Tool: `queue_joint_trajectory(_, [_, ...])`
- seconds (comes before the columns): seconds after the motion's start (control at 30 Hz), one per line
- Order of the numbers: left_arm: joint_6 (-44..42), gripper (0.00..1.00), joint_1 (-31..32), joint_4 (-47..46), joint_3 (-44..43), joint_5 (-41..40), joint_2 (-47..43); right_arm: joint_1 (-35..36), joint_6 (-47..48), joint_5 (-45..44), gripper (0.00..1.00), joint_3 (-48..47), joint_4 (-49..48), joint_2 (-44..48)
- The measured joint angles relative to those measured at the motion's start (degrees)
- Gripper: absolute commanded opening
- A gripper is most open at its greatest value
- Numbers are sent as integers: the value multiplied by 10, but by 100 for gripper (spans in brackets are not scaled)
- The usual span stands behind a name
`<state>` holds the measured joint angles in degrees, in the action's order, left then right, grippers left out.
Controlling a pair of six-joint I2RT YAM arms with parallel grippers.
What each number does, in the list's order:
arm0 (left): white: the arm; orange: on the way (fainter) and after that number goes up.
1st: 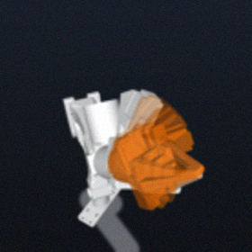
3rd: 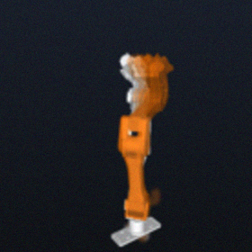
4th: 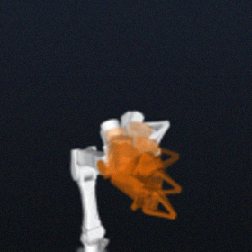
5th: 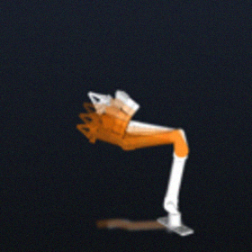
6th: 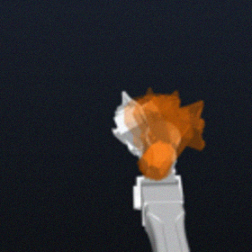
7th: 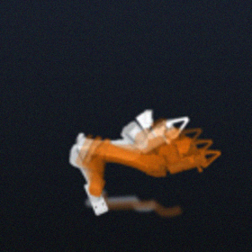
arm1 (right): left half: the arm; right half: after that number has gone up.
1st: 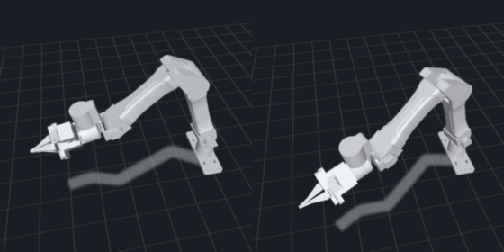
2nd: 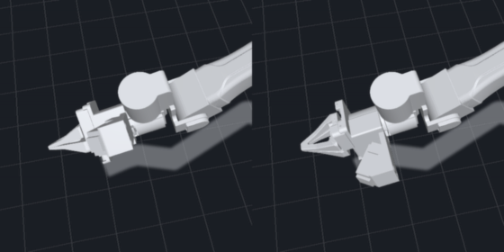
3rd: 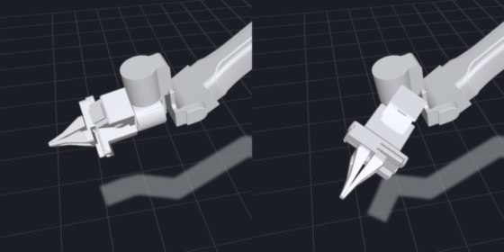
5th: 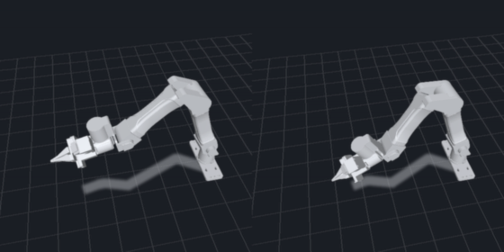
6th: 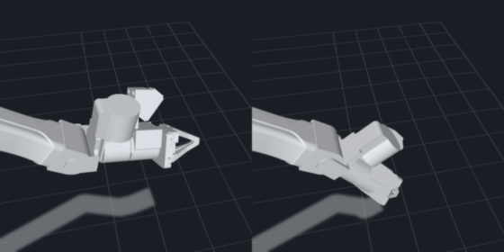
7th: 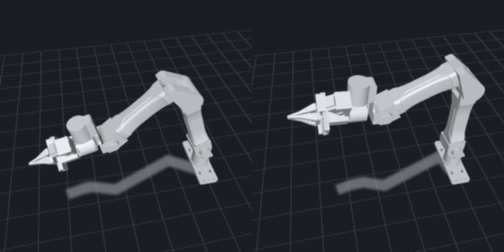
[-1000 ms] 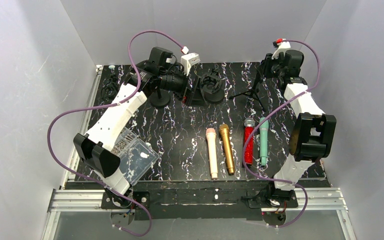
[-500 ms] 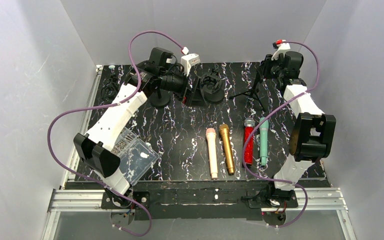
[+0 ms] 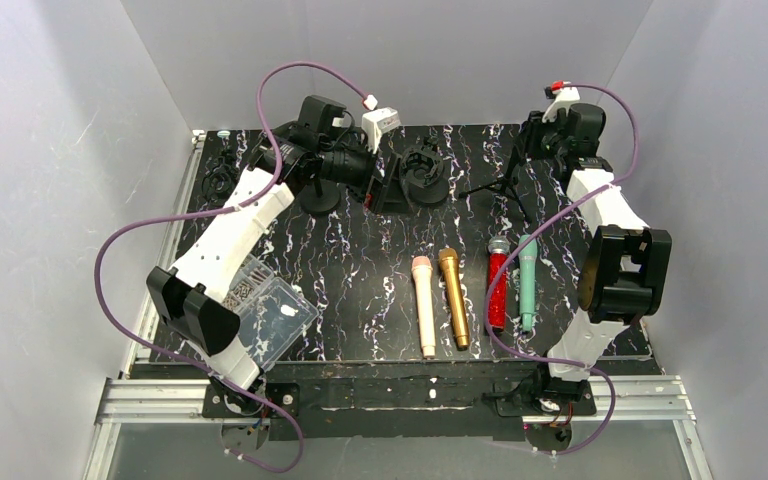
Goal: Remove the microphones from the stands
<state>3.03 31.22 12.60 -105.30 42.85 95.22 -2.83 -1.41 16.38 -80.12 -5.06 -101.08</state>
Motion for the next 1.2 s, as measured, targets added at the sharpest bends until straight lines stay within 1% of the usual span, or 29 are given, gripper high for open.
queue_joint_trajectory(0.03, [-1,99,0,0,1,0,-1,0,0,-2,52,-1,10,0])
queue_joint_trajectory(0.1, [-4,99,0,2,5,0,-2,-1,3,-11,64,-1,37,0])
queue_joint_trajectory(0.2, [-11,99,0,10,8,-5,-2,-1,4,-19,76,-3,68,0])
queue_joint_trajectory(0.23, [-12,99,0,13,9,-7,-3,-1,5,-21,78,-5,75,0])
queue_joint_trajectory(0.5, [-24,99,-3,25,16,-29,-14,0,6,-21,82,-35,99,4])
queue_joint_trajectory(0.63, [-31,99,-5,36,16,-57,-21,0,6,-16,82,-35,115,23])
queue_joint_trajectory(0.83, [-33,99,-17,57,20,-130,-32,0,11,-12,85,-35,126,94])
queue_joint_trajectory(0.9, [-33,99,-25,57,34,-155,-47,0,18,-13,86,-35,127,126])
queue_joint_trajectory(1.07, [-32,99,-50,54,86,-207,-109,0,33,-18,89,-30,126,191])
queue_joint_trajectory(1.2, [-32,99,-71,52,113,-246,-157,0,38,-21,89,-6,126,233])
